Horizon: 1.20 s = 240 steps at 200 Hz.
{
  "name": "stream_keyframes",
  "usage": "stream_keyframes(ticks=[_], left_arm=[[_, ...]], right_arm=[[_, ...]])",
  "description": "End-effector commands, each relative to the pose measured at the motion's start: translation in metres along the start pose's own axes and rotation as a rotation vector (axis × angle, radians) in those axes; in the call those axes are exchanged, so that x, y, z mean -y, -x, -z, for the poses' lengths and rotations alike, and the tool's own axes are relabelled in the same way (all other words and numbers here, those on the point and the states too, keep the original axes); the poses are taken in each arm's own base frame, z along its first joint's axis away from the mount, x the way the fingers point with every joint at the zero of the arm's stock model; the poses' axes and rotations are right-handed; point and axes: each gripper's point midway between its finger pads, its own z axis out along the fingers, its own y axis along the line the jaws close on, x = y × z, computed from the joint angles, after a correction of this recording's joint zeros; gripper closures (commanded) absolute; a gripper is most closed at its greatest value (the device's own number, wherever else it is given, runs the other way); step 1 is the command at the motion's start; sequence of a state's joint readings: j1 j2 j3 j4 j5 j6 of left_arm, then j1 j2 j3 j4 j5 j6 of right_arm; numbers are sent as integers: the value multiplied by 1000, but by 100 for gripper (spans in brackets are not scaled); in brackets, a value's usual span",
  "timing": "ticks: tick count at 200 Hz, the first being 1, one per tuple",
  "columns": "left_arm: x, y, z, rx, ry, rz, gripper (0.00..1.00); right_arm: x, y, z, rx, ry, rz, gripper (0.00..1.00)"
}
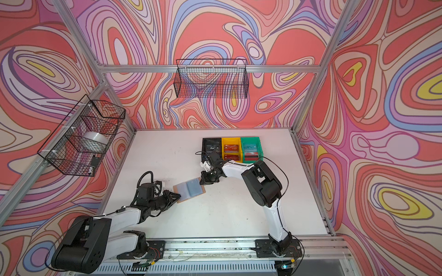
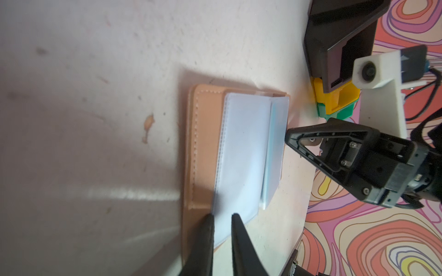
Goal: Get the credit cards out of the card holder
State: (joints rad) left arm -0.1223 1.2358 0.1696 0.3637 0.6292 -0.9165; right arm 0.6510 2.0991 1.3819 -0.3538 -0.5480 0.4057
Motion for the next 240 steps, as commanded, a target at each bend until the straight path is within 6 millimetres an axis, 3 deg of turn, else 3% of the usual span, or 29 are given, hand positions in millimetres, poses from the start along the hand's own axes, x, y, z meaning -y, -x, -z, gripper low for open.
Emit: stream_keyframes(ticks=[1,131,240], left_arm=[[-2,4,0,13,11,-5,81],[-3,4,-1,9,11,-3,82],[-7,2,-2,6,18,-1,82]], right_arm=[[-14,12,18,34,-22,57,100],[-7,-8,-12,-43,43,13,100],[33,-23,-27,-76,-116,-8,100]])
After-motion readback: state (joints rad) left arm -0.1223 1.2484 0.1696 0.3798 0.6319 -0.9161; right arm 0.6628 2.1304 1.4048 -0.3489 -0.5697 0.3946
